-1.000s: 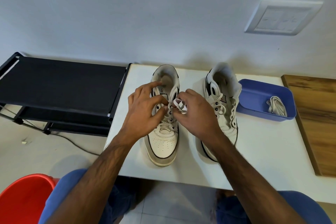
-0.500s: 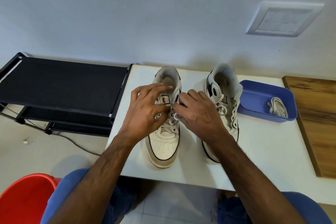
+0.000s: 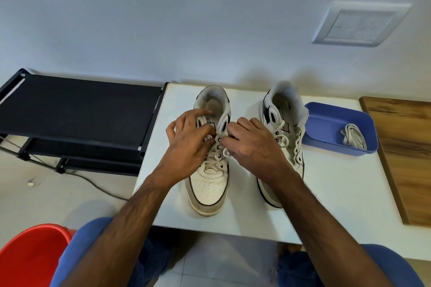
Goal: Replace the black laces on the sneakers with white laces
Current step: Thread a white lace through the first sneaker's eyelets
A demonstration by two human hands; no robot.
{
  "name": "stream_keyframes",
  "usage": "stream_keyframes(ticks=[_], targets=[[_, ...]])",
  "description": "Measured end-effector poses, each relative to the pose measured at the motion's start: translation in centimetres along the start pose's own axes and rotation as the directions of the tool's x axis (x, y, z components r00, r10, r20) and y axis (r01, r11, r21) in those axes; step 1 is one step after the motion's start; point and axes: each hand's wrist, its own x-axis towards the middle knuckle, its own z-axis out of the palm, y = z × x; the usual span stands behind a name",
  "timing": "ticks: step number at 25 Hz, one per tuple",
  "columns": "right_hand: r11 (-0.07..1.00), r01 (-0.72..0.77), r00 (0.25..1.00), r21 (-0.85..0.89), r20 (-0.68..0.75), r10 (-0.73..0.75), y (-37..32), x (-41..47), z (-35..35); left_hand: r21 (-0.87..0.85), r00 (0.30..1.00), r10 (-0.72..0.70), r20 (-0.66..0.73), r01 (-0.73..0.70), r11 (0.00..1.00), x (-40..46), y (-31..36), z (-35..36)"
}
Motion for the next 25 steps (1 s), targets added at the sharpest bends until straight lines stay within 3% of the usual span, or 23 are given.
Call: stream_keyframes(ticks=[4, 8, 13, 18, 21, 25], targets=[[0.975, -0.171, 0.984, 0.140, 0.071, 0.162, 0.0, -0.2, 0.3, 0.032, 1.000, 0.006, -0.014, -0.006, 0.999, 0.0, 0.2, -0.3], [0.818, -0.416, 0.909, 0.396, 0.207, 0.362, 0.7, -0.5, 0.5, 0.032, 0.996, 0.031, -0.081, -0.029, 0.999, 0.0, 0.1, -0.8], [0.794, -0.467, 0.882, 0.389, 0.260, 0.392, 0.2, 0.0, 0.4, 0.038, 0.993, 0.067, -0.096, -0.064, 0.997, 0.0, 0.1, -0.6], [0.692, -0.561, 0.827, 0.454, 0.336, 0.450, 0.4, 0.3, 0.0, -0.132, 0.993, 0.048, -0.103, -0.062, 0.989, 0.2, 0.0, -0.8], [0.717, -0.572, 0.812, 0.398, 0.396, 0.428, 0.5, 0.6, -0.4, -0.065, 0.991, 0.130, -0.023, -0.131, 0.989, 0.1, -0.1, -0.6], [0.744, -0.573, 0.805, 0.344, 0.408, 0.431, 0.9, 0.8, -1.1, -0.023, 0.995, 0.104, 0.006, -0.104, 0.994, 0.2, -0.1, -0.5]])
